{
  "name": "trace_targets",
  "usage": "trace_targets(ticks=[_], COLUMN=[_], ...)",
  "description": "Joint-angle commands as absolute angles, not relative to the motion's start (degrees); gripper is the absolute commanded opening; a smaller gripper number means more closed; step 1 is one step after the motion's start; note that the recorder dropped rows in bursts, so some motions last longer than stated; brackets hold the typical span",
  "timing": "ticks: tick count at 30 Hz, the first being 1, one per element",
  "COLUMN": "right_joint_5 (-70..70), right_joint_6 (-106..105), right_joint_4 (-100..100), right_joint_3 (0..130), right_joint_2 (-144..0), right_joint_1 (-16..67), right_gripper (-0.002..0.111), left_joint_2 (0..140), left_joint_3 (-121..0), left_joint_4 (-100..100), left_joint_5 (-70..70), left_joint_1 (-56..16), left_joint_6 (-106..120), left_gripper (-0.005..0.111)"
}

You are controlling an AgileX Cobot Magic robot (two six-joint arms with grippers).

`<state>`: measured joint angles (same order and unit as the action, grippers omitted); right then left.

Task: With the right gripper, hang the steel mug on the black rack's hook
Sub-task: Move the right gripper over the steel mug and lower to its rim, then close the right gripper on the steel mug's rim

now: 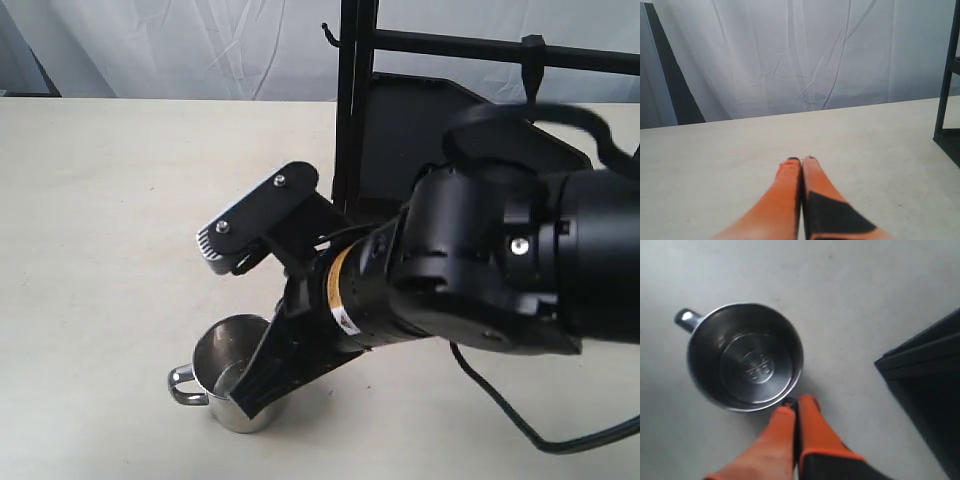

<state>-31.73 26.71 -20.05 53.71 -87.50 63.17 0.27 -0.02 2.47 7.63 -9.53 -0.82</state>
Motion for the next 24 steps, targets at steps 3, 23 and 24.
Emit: trace_targets(ticks=[3,23,24], right_joint_5=[-32.97,-49.3,-49.18], right_joint_6=[14.54,30.81,34.74], right_joint_4=[-5.61,-8.95,-11.61], right_joint_3=[60.09,69.45,69.45], right_joint_2=[-87.64,-101.89,-102.92], right_joint_1=[63.41,63.29,63.29], right_gripper=[-0.001,0.051,0.051], left_joint_2=[0.0,0.0,0.0], left_joint_3=[0.0,0.0,0.0], left_joint_4=[2.55,2.55,2.55], left_joint_5=[7.32,7.32,7.32], left_joint_1=[-9.8,-9.8,-9.8], left_joint_6=[-0.96,-0.96,-0.96], left_gripper=[0.002,0.002,0.002])
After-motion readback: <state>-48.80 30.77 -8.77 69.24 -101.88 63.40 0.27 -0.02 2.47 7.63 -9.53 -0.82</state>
